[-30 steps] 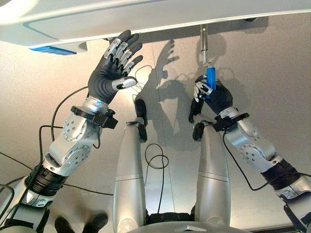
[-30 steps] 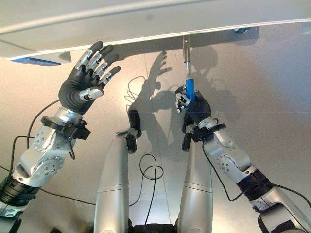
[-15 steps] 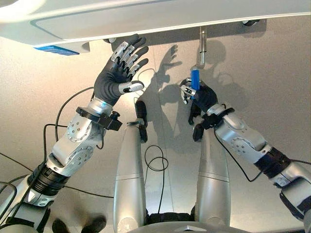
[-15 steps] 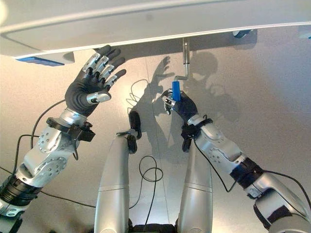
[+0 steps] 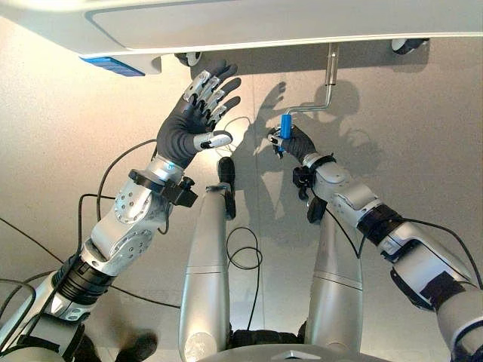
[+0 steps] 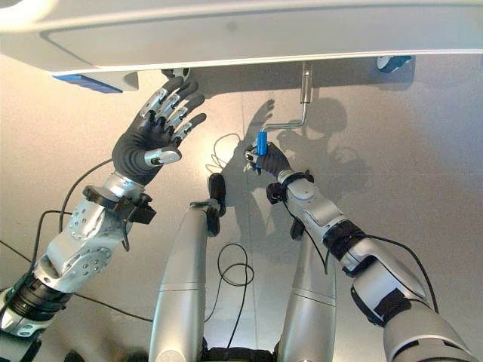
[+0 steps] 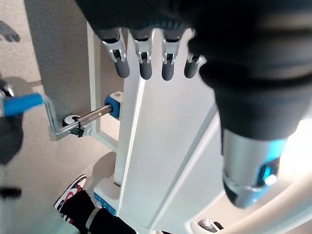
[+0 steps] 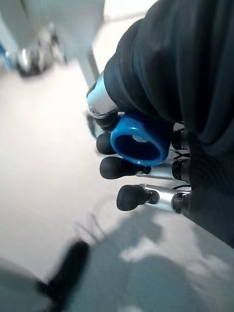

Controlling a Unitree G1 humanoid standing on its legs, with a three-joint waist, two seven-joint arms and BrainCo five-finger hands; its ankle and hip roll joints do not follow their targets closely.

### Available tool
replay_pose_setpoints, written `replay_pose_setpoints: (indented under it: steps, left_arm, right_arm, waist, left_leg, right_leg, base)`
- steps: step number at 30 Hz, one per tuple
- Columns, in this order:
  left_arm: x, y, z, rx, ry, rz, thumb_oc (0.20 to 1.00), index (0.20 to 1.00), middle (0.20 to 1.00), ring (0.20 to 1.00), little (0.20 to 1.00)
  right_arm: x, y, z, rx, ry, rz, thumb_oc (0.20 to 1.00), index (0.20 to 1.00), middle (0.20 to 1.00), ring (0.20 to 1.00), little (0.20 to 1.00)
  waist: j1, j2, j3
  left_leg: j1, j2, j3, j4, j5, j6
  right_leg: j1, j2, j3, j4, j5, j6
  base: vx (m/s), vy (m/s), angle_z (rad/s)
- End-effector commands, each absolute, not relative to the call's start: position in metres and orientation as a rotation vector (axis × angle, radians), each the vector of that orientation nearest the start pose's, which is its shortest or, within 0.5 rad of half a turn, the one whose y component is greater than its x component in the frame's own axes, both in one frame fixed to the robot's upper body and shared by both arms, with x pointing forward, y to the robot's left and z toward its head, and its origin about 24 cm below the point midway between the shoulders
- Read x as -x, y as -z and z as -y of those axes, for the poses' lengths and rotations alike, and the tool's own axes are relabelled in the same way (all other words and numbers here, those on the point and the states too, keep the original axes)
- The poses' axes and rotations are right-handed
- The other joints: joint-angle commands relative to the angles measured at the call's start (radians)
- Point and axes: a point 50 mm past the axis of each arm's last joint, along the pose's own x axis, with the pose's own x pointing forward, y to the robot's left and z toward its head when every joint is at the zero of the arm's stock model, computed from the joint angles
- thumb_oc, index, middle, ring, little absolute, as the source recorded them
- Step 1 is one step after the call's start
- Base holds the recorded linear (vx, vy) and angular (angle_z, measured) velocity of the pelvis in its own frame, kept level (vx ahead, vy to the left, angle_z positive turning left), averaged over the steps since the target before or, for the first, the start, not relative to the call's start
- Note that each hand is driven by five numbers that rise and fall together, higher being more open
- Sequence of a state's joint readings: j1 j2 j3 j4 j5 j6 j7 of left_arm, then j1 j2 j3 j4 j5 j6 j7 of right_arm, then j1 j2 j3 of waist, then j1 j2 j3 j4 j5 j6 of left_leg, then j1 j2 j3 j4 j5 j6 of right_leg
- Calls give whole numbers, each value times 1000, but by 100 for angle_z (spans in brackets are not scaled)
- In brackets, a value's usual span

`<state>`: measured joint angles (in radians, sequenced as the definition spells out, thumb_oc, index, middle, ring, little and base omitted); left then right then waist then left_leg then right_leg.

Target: Raise the hospital bed

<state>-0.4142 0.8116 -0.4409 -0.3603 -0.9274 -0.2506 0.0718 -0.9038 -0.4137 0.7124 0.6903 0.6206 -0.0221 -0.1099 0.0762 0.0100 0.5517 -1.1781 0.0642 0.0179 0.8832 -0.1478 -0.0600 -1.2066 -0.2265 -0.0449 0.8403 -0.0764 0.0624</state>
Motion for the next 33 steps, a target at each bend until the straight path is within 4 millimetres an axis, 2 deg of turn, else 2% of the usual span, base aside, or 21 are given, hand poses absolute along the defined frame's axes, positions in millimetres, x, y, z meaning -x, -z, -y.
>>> replay_pose_setpoints:
  steps: [1, 2, 4, 6, 7, 9, 10, 12, 13, 14, 15, 18, 19, 20, 21, 24, 25, 26, 27, 28, 33]
  left_arm:
    - [-236, -227, -116, 296, 752, 618, 1000, 1000, 1000, 1000, 1000]
    - [-236, -227, -116, 296, 752, 618, 1000, 1000, 1000, 1000, 1000]
    - [-237, -224, -113, 301, 768, 603, 1000, 1000, 1000, 1000, 1000]
    - [-237, -225, -109, 312, 793, 601, 1000, 1000, 1000, 1000, 1000]
    - [-237, -225, -109, 312, 794, 601, 1000, 1000, 1000, 1000, 1000]
    - [-237, -224, -106, 323, 826, 590, 1000, 1000, 1000, 1000, 1000]
    - [-237, -224, -105, 323, 827, 590, 1000, 1000, 1000, 1000, 1000]
    - [-239, -223, -102, 315, 853, 585, 1000, 1000, 1000, 1000, 1000]
    - [-240, -223, -102, 315, 854, 585, 1000, 1000, 1000, 1000, 1000]
    - [-240, -224, -99, 313, 870, 590, 1000, 1000, 1000, 1000, 1000]
    - [-240, -224, -99, 313, 871, 590, 1000, 1000, 1000, 1000, 1000]
    - [-240, -224, -97, 312, 885, 593, 1000, 1000, 1000, 1000, 1000]
    - [-240, -223, -97, 312, 890, 592, 1000, 1000, 1000, 1000, 1000]
    - [-240, -224, -97, 306, 901, 599, 1000, 1000, 1000, 1000, 1000]
    - [-240, -224, -96, 306, 901, 599, 1000, 1000, 1000, 1000, 1000]
    - [-240, -223, -96, 302, 913, 595, 1000, 1000, 1000, 1000, 1000]
    - [-240, -221, -96, 296, 917, 590, 1000, 1000, 1000, 1000, 1000]
    - [-240, -221, -96, 297, 918, 590, 1000, 1000, 1000, 1000, 1000]
    - [-240, -220, -96, 288, 918, 586, 1000, 1000, 1000, 1000, 1000]
    - [-240, -220, -96, 288, 919, 586, 1000, 1000, 1000, 1000, 1000]
    - [-241, -217, -97, 297, 914, 580, 1000, 1000, 1000, 1000, 1000]
  right_arm:
    - [-384, -155, 46, 402, -493, 159, 200, 200, 200, 200, 200]
    - [-384, -155, 46, 402, -493, 159, 200, 200, 200, 200, 200]
    - [-392, -143, 60, 415, -427, 90, 200, 200, 200, 200, 200]
    - [-403, -126, 90, 417, -299, -25, 200, 200, 200, 200, 200]
    - [-403, -126, 90, 416, -299, -25, 200, 200, 200, 200, 200]
    - [-409, -117, 123, 402, -180, -109, 200, 200, 200, 200, 200]
    - [-409, -117, 123, 402, -180, -109, 200, 200, 200, 200, 200]
    - [-411, -115, 160, 393, -62, -161, 200, 200, 200, 200, 200]
    - [-411, -115, 161, 393, -61, -161, 200, 200, 200, 200, 200]
    - [-410, -114, 180, 384, -2, -182, 200, 200, 200, 200, 200]
    - [-410, -114, 181, 384, -1, -182, 200, 200, 200, 200, 200]
    - [-405, -112, 210, 386, 78, -219, 200, 200, 200, 200, 200]
    - [-404, -112, 220, 388, 107, -229, 200, 200, 200, 200, 200]
    - [-401, -116, 241, 389, 169, -237, 200, 200, 200, 200, 200]
    - [-401, -116, 241, 389, 169, -237, 200, 200, 200, 200, 200]
    - [-394, -122, 269, 393, 244, -240, 200, 200, 200, 200, 200]
    - [-390, -127, 285, 377, 299, -233, 200, 200, 200, 200, 200]
    - [-390, -127, 286, 377, 300, -233, 200, 200, 200, 200, 200]
    - [-384, -134, 304, 348, 361, -218, 200, 200, 200, 200, 200]
    - [-384, -135, 304, 348, 362, -217, 200, 200, 200, 200, 200]
    - [-372, -148, 334, 230, 473, -149, 200, 200, 200, 200, 200]
  waist:
    - [25, 61, -32]
    - [25, 61, -32]
    - [24, 65, -32]
    - [26, 74, -32]
    - [27, 74, -32]
    - [27, 81, -32]
    - [28, 81, -32]
    - [24, 86, -32]
    - [25, 86, -32]
    - [20, 88, -32]
    - [21, 88, -32]
    - [16, 93, -32]
    - [15, 95, -32]
    - [15, 100, -32]
    - [15, 100, -32]
    - [12, 108, -32]
    - [8, 114, -32]
    - [9, 115, -32]
    - [5, 120, -32]
    - [6, 120, -32]
    - [-6, 127, -32]
  left_leg:
    - [-47, -45, -1, -128, 164, -34]
    - [-47, -45, -1, -128, 164, -34]
    - [-50, -47, -1, -127, 164, -33]
    - [-48, -49, -1, -132, 164, -34]
    - [-49, -49, -1, -132, 164, -34]
    - [-47, -51, 0, -135, 164, -35]
    - [-47, -51, 0, -135, 164, -35]
    - [-44, -52, 5, -138, 163, -34]
    - [-44, -52, 5, -138, 163, -34]
    - [-43, -54, 7, -139, 163, -34]
    - [-43, -54, 7, -139, 163, -34]
    - [-38, -54, 9, -141, 163, -35]
    - [-37, -53, 10, -142, 162, -35]
    - [-36, -53, 11, -142, 162, -35]
    - [-36, -53, 11, -142, 162, -35]
    - [-32, -50, 13, -145, 161, -37]
    - [-30, -49, 15, -147, 163, -40]
    - [-30, -50, 15, -147, 163, -40]
    - [-27, -46, 16, -151, 164, -41]
    - [-27, -46, 16, -151, 164, -41]
    - [-20, -40, 22, -158, 162, -42]
  right_leg:
    - [31, -7, -6, -44, 94, 63]
    - [31, -7, -7, -44, 94, 63]
    - [26, -6, -5, -43, 95, 62]
    - [24, -6, 0, -43, 92, 62]
    - [23, -6, 0, -43, 92, 62]
    - [23, -4, 4, -42, 90, 63]
    - [22, -4, 4, -42, 90, 63]
    - [21, -2, 7, -42, 87, 65]
    - [21, -2, 7, -42, 87, 65]
    - [19, -2, 8, -41, 86, 65]
    - [19, -2, 8, -41, 86, 65]
    - [18, -2, 13, -37, 82, 66]
    - [17, -3, 14, -36, 80, 67]
    - [15, -3, 16, -32, 77, 67]
    - [15, -3, 16, -32, 77, 67]
    - [14, -4, 17, -26, 70, 66]
    - [13, -3, 21, -21, 66, 66]
    - [13, -3, 21, -21, 66, 66]
    - [9, -4, 24, -15, 61, 65]
    - [9, -4, 24, -15, 61, 65]
    - [0, 3, 30, 0, 48, 64]
  base:
    - [0, 0, 0]
    - [0, 0, 0]
    - [0, 0, 0]
    - [0, 0, 0]
    - [0, 0, 0]
    - [0, 0, 0]
    - [0, 0, 0]
    - [0, 0, 0]
    - [0, 0, 0]
    - [0, 0, 0]
    - [0, 0, 0]
    - [0, 0, 0]
    - [0, 0, 0]
    - [0, 0, 0]
    - [0, 0, 0]
    - [7, -12, 0]
    - [0, 0, 0]
    - [32, -41, -1]
    - [0, 0, 0]
    - [30, -35, -1]
    - [18, -22, -1]
